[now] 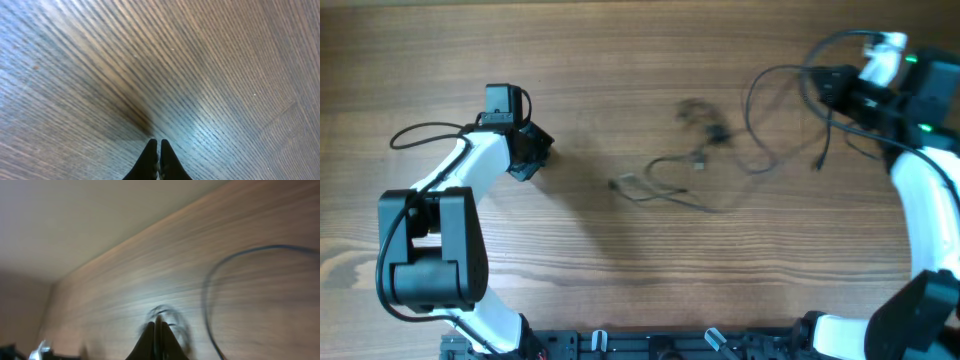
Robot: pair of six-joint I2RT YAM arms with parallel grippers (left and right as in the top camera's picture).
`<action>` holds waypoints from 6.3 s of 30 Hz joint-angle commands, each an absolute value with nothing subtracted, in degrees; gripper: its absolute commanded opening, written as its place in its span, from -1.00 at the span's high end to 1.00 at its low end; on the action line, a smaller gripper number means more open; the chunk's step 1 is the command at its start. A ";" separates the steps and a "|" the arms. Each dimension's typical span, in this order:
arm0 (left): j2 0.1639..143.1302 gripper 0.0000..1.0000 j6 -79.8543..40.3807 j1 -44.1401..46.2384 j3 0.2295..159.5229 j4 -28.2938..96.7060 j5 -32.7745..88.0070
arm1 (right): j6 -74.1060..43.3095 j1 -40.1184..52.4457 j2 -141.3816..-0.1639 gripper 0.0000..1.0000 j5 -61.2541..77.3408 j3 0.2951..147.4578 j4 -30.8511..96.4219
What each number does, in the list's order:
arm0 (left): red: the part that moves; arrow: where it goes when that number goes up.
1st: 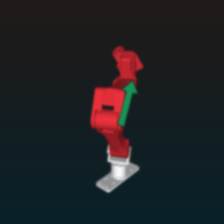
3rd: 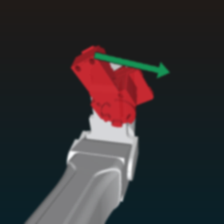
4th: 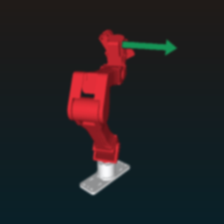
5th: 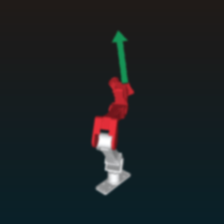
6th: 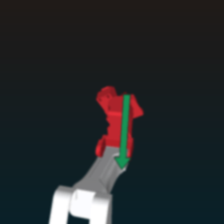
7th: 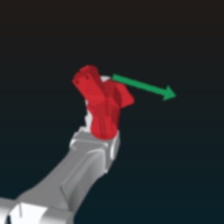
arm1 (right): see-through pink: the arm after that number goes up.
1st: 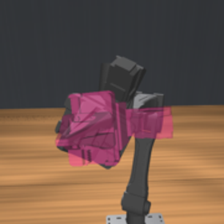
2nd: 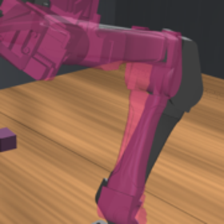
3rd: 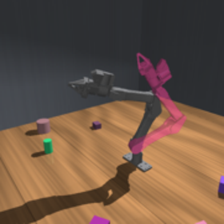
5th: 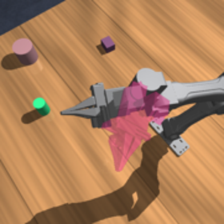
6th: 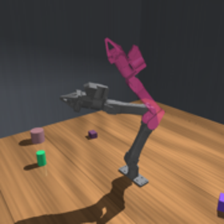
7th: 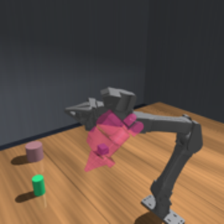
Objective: Untangle cables
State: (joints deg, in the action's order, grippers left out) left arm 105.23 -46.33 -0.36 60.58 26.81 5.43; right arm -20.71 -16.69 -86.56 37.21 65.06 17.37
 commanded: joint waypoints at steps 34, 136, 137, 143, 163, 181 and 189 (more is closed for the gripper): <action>126.91 -0.09 -38.44 45.08 70.28 -26.22 8.62 | -37.43 -8.21 -84.95 -0.99 7.44 65.12 43.81; 100.68 0.38 -36.71 25.04 53.30 27.22 1.74 | -29.98 7.22 -101.36 -0.99 27.75 65.39 32.60; 100.66 0.38 -36.71 25.02 53.30 27.16 2.96 | -29.98 7.44 -101.36 -1.00 27.75 65.36 32.60; 96.51 0.15 -36.58 24.75 53.36 27.14 3.70 | -29.98 7.55 -101.36 -1.00 27.75 65.36 32.64; 100.97 0.92 -36.49 24.86 52.58 22.83 -10.11 | -26.96 7.66 -101.34 -0.95 31.31 65.34 34.98; 77.34 0.92 -31.75 24.86 52.56 20.99 18.22 | -23.97 26.92 -101.43 0.70 42.85 65.32 10.37; 68.25 0.92 -25.63 11.53 52.56 18.83 39.00 | -36.03 20.18 -101.47 0.91 15.03 65.28 25.06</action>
State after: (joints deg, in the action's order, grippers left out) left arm 76.36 -30.13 18.98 51.57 19.77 26.20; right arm -33.63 25.56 -100.22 27.81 66.04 22.52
